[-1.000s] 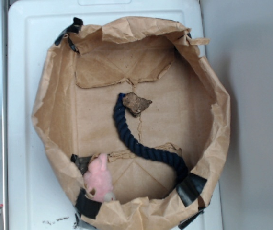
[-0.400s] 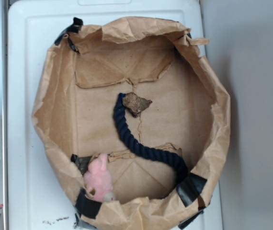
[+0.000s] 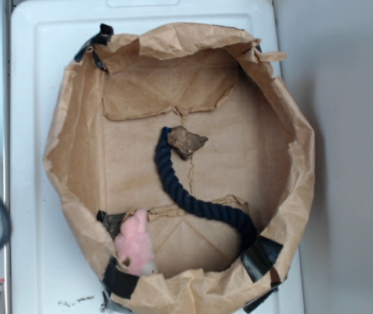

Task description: Grab the blue rope.

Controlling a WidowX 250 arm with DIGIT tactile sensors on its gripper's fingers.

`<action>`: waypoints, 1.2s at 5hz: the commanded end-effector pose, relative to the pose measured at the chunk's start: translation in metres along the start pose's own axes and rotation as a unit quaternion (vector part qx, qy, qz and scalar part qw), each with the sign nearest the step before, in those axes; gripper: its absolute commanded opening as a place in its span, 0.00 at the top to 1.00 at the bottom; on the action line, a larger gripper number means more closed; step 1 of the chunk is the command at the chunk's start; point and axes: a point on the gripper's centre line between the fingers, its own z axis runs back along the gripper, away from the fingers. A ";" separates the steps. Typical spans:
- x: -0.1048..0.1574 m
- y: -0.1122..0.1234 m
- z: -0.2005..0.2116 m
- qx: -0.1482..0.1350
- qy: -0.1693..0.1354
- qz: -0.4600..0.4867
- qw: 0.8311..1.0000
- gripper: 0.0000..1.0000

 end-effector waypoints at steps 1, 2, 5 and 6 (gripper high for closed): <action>0.007 -0.040 0.005 -0.018 -0.010 -0.091 0.996 0.00; 0.007 -0.040 0.005 -0.018 -0.010 -0.091 0.996 0.00; 0.007 -0.040 0.005 -0.018 -0.010 -0.091 0.996 0.00; 0.043 -0.028 -0.008 -0.007 -0.003 -0.046 0.999 0.00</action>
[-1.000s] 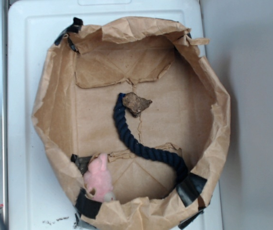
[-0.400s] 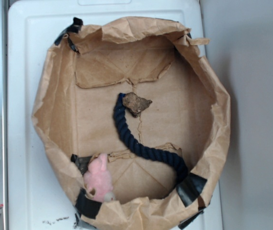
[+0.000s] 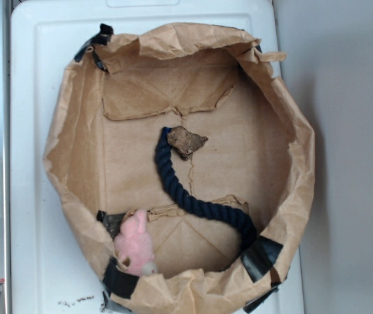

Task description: Grab the blue rope.

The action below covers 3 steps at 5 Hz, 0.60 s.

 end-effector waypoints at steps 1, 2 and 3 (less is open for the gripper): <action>0.067 0.020 -0.007 -0.005 -0.009 0.058 0.998 0.00; 0.028 -0.042 0.005 -0.058 0.014 0.031 0.998 0.00; 0.005 -0.040 -0.007 -0.075 -0.022 -0.031 0.996 0.00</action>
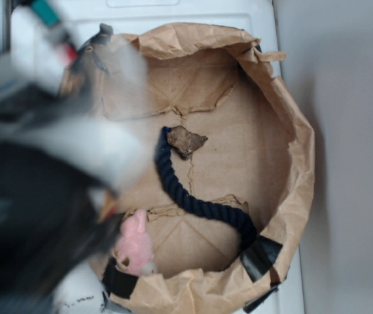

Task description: Grab the blue rope.

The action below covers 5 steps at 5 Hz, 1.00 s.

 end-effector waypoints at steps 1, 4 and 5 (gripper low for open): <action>-0.006 0.030 -0.013 -0.016 -0.069 -0.048 0.996 0.00; -0.006 0.030 -0.013 -0.016 -0.069 -0.048 0.996 0.00; -0.010 0.017 -0.028 -0.009 -0.057 -0.024 0.998 0.00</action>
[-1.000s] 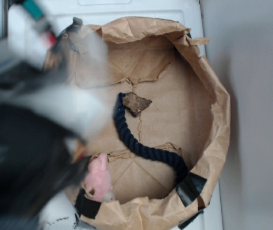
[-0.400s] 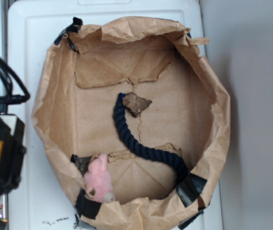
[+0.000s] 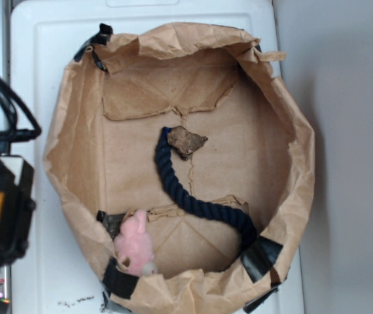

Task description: Grab the blue rope.

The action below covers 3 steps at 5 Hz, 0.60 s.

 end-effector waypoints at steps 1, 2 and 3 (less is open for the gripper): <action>0.036 0.038 -0.011 0.001 0.012 0.026 1.000 0.00; 0.069 0.046 -0.020 0.001 0.015 0.034 0.999 0.00; 0.094 0.067 -0.020 -0.001 0.010 0.053 0.999 0.00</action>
